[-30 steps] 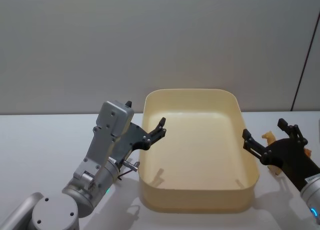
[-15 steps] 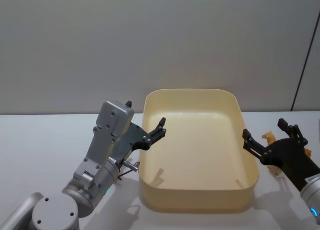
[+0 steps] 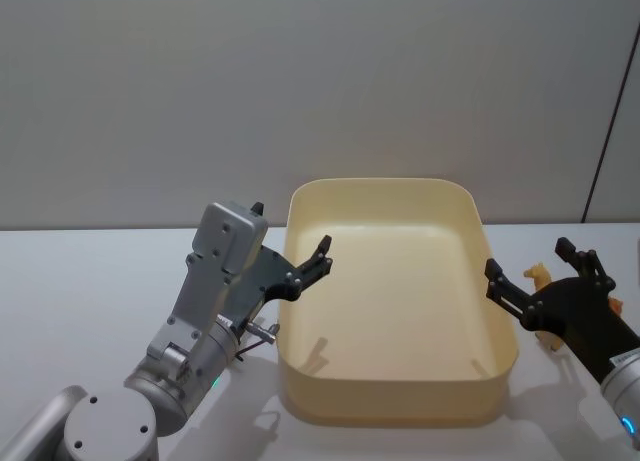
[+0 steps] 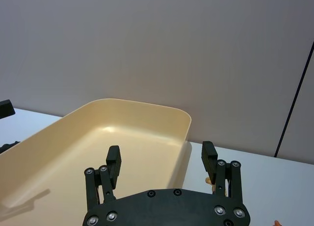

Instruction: Pick up the toy alternately with two hands and place it into the central storage box.

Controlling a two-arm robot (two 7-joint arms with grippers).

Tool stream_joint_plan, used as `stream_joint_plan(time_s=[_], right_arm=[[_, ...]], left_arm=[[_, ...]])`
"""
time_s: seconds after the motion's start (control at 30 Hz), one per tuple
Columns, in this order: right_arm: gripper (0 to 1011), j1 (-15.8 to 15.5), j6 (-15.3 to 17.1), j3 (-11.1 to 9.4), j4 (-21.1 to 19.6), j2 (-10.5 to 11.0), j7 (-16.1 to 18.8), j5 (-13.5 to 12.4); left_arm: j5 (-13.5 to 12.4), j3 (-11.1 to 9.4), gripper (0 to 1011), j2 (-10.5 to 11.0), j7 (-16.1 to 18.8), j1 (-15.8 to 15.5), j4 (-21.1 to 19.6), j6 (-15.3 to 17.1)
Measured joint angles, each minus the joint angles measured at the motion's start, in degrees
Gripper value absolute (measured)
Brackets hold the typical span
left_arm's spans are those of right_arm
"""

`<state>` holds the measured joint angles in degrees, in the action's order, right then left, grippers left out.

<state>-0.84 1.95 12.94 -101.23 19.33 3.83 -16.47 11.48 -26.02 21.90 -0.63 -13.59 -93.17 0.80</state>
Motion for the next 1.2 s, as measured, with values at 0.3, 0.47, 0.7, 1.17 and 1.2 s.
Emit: stream_joint_plan(time_s=[0.3, 0.47, 0.7, 1.17, 1.2], right_arm=[[1001, 0.0, 0.0, 0.0, 0.0, 0.0, 0.0, 0.0], [1001, 0.0, 0.0, 0.0, 0.0, 0.0, 0.0, 0.0], [1001, 0.0, 0.0, 0.0, 0.0, 0.0, 0.0, 0.0], [1001, -0.1, 0.0, -0.2, 0.0, 0.2, 0.0, 0.0], [1001, -0.3, 0.0, -0.3, 0.0, 0.4, 0.0, 0.0]], left_arm=[[0.0, 0.0, 1001, 0.0, 0.0, 0.0, 0.0, 0.0], [0.0, 0.0, 1001, 0.0, 0.0, 0.0, 0.0, 0.0], [0.0, 0.0, 1001, 0.0, 0.0, 0.0, 0.0, 0.0], [0.0, 0.0, 1001, 0.0, 0.0, 0.0, 0.0, 0.0], [0.0, 0.0, 1001, 0.0, 0.0, 0.0, 0.0, 0.0]])
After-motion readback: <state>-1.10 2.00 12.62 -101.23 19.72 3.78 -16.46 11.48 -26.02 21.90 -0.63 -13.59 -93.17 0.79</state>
